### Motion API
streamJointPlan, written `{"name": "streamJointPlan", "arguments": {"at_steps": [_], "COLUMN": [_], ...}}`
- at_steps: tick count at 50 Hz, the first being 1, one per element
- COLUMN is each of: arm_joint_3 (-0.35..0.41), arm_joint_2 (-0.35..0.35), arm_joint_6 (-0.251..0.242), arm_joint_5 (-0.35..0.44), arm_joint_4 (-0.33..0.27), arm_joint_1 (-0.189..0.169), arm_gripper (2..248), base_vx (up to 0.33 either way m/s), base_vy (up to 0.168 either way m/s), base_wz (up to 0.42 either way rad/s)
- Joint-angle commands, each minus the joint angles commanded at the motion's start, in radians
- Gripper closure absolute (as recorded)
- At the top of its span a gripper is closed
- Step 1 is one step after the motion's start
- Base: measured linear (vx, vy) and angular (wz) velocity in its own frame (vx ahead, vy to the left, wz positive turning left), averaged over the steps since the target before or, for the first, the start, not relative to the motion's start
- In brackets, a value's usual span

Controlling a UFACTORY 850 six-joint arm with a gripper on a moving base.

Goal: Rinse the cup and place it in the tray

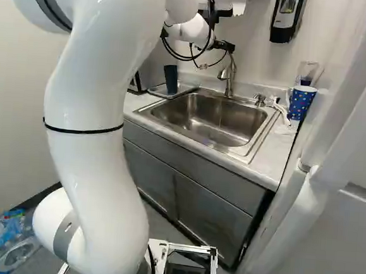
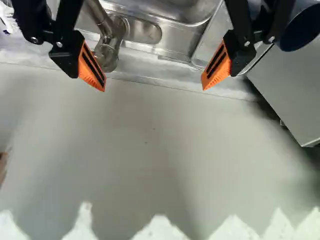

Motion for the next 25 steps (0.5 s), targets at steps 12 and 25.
{"name": "streamJointPlan", "arguments": {"at_steps": [12,25], "arm_joint_3": [0.009,0.028], "arm_joint_2": [0.008,0.024], "arm_joint_6": [0.0,0.0], "arm_joint_5": [0.0,-0.018], "arm_joint_4": [0.0,0.0], "arm_joint_1": [0.002,0.0], "arm_gripper": [3,3], "base_vx": [0.0,0.0], "base_vy": [0.0,0.0], "base_wz": [0.0,0.0]}}
